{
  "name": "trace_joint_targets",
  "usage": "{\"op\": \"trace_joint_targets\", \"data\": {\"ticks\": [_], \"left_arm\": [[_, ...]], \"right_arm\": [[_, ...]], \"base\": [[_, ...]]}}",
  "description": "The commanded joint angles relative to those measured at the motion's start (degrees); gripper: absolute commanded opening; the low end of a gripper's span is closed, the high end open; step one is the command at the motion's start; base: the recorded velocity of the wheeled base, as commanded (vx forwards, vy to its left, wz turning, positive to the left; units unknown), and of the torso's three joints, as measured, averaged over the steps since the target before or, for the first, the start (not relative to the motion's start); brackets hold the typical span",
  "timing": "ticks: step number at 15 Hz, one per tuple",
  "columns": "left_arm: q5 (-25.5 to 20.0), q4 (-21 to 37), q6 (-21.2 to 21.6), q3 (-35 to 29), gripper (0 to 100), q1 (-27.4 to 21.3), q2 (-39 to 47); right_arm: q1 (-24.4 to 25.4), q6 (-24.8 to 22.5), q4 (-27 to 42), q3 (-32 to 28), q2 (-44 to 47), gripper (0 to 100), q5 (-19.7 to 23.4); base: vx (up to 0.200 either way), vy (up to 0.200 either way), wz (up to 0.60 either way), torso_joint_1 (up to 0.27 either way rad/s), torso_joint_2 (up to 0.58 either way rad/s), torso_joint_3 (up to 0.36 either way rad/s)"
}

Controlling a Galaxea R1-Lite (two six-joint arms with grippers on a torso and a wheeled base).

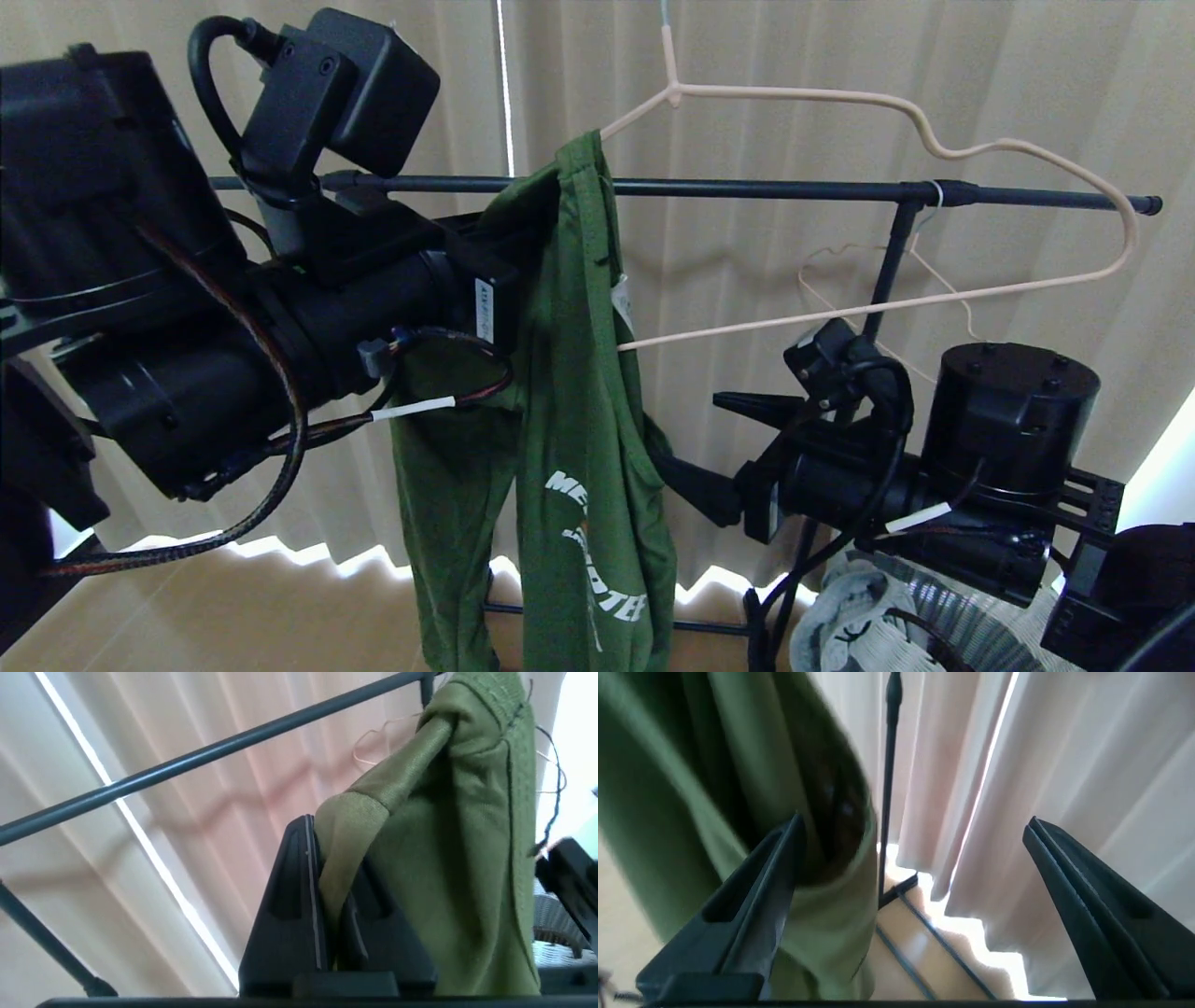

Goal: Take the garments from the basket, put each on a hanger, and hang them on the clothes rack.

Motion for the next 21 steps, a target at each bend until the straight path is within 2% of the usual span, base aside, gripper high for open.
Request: {"op": "trace_joint_targets", "data": {"ticks": [1, 4, 8, 9, 11, 13, 14, 16, 19, 21], "left_arm": [[0.0, 0.0, 0.1, -0.1, 0, 0.0, -0.1], [0.1, 0.0, 0.7, 0.1, 0, 0.5, -0.1], [0.1, 0.0, 2.0, 0.4, 0, 1.7, 0.0], [0.1, 0.0, 2.1, 0.4, 0, 1.8, 0.0], [0.2, 0.1, 3.3, 1.9, 0, 2.3, -0.1], [0.2, -0.1, 8.1, 4.9, 0, 5.4, -0.2], [0.2, -0.1, 9.1, 5.5, 0, 6.6, -0.3], [0.2, -0.1, 9.2, 6.1, 0, 7.5, -1.0], [0.2, -0.1, 9.4, 10.7, 0, 8.3, -2.4], [0.2, -0.1, 10.0, 12.0, 0, 8.5, -2.6]], "right_arm": [[0.8, -0.1, 0.0, 1.3, 0.1, 100, -0.1], [0.7, -0.8, 0.1, 4.4, -0.9, 100, -0.2], [-2.7, -4.8, 0.5, 10.0, -4.2, 100, -1.0], [-3.4, -5.1, 0.5, 10.7, -4.9, 0, -1.0], [-4.8, -5.1, 0.8, 11.3, -6.8, 0, -1.1], [-7.8, -5.1, 0.7, 11.6, -7.9, 0, -2.2], [-9.3, -5.2, 0.7, 11.9, -8.6, 0, -2.2], [-11.8, -5.2, 0.7, 12.0, -9.5, 0, -2.2], [-17.3, -6.0, 0.5, 11.3, -10.2, 0, -2.2], [-18.6, -6.3, 0.4, 11.2, -10.3, 0, -2.2]], "base": [[0.000, 0.000, 0.00, 0.000, 0.00, 0.000], [0.000, 0.000, 0.00, 0.000, 0.00, 0.000], [0.000, 0.000, 0.00, 0.000, 0.00, 0.000], [0.000, 0.000, 0.00, 0.000, 0.00, 0.000], [0.000, 0.000, 0.00, 0.000, 0.00, 0.000], [0.000, 0.000, 0.00, 0.000, 0.00, 0.000], [0.000, 0.000, 0.00, 0.000, 0.00, 0.000], [0.000, 0.000, 0.00, 0.000, 0.00, 0.000], [0.000, 0.000, 0.00, 0.000, 0.00, 0.000], [0.000, 0.000, 0.00, 0.000, 0.00, 0.000]]}}
